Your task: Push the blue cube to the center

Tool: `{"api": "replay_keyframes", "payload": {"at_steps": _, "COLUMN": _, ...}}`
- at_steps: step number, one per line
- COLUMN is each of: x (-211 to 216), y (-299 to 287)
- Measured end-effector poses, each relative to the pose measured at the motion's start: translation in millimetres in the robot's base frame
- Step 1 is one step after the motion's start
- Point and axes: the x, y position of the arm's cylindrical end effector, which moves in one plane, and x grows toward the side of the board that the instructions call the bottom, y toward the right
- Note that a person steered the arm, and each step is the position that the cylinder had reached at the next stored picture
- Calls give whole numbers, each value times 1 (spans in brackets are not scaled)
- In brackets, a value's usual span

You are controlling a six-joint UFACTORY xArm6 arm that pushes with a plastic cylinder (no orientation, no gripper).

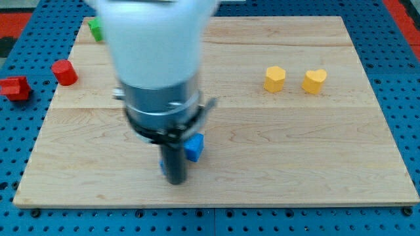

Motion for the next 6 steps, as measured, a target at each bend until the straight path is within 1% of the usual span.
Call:
{"api": "replay_keyframes", "payload": {"at_steps": 1, "x": -45, "y": 1}}
{"api": "replay_keyframes", "payload": {"at_steps": 2, "x": -46, "y": 32}}
{"api": "replay_keyframes", "payload": {"at_steps": 3, "x": -27, "y": 40}}
{"api": "replay_keyframes", "payload": {"at_steps": 4, "x": -17, "y": 47}}
{"api": "replay_keyframes", "payload": {"at_steps": 5, "x": -60, "y": 106}}
{"api": "replay_keyframes", "payload": {"at_steps": 6, "x": -68, "y": 140}}
